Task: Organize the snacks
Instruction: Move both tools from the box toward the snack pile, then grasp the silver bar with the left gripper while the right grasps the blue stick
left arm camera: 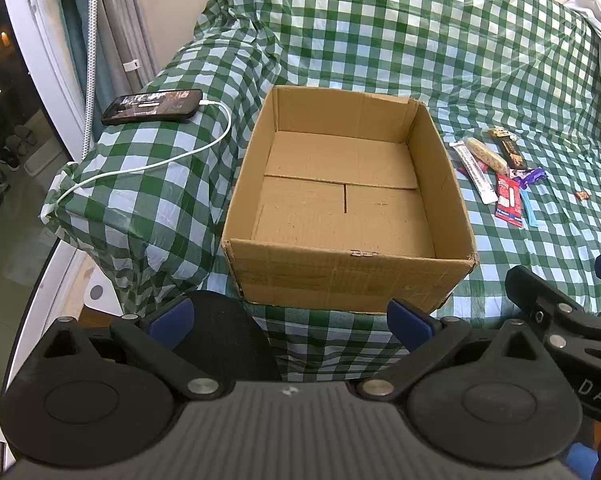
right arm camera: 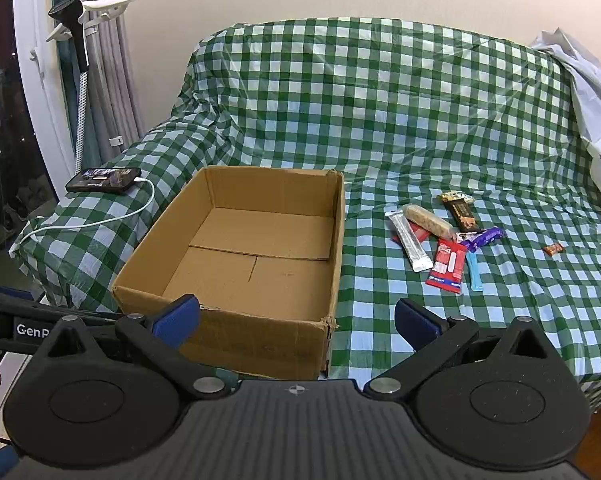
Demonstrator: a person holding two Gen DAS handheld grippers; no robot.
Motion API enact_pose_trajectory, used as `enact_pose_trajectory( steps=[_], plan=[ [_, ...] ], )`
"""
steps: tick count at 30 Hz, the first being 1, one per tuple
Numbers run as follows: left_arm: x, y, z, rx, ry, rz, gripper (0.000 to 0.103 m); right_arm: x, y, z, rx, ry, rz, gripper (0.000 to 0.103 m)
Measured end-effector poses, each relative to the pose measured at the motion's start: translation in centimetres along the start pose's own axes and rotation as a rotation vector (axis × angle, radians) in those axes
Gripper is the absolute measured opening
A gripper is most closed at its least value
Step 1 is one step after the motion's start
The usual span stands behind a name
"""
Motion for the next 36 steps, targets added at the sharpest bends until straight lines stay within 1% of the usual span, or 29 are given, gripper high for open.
enact_pose_trajectory(
  steps=[9,21,30,36],
  plan=[
    [-0.1,-0.2,0.3,0.005,-0.016,-0.009,0.103,-0.3,-0.3,0.1,0.002,-0.015,-0.003,0.103],
    [0.1,-0.9,2.2,0.027,-0.068,-0.036,0.103,-0.7,-1.3,2.0,0.020,-0.079,-0.022,0.103],
    [0.8,-2.1,4.4,0.058,-0.124,-0.064,0.103,-1.2,-2.6,5.4,0.019,-0.198,-0.043,0.103],
    [1.7,-2.8,6.7,0.075,-0.164,-0.075,0.103,-1.7,-3.3,7.7,0.006,-0.259,-0.049,0.103]
  ],
)
Point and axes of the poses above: each gripper's, at about its wrist camera, not at the fingertips, and y roughly against the way its jaws point, z to its right, x to its top, the point moved 2 cm from there along -y, roughly the way its jaws point, and after that the axes turned 8 degrees about x, right-handed, at the moved point
